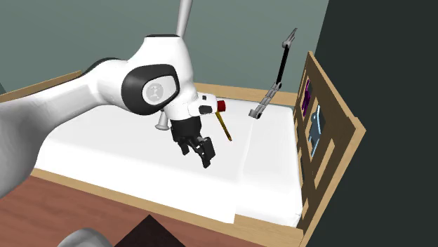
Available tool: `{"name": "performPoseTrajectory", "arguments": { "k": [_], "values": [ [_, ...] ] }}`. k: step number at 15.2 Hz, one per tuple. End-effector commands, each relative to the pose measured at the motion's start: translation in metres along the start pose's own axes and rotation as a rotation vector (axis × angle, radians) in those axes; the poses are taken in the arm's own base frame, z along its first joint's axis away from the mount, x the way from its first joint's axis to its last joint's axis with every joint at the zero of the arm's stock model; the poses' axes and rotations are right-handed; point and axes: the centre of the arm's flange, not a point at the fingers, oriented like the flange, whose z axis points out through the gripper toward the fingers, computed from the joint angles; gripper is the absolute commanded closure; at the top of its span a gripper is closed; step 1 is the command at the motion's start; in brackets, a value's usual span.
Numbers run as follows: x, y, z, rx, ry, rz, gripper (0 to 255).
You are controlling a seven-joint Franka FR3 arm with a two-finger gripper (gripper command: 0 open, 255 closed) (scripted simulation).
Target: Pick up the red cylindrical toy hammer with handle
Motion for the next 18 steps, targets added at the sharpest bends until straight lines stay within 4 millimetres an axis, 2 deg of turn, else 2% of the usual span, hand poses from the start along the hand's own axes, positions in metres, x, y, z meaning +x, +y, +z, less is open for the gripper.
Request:
{"name": "performPoseTrajectory", "arguments": {
  "k": [1, 9, 13, 18],
  "values": [
    [0.0, 0.0, 0.0, 0.0, 0.0, 0.0, 0],
    [0.101, -0.009, 0.016, 0.044, 0.016, -0.292, 0],
    [0.15, -0.025, 0.023, 0.066, 0.024, -0.438, 0],
    [0.207, -0.054, 0.03, 0.094, 0.033, -0.621, 0]
  ]
}}
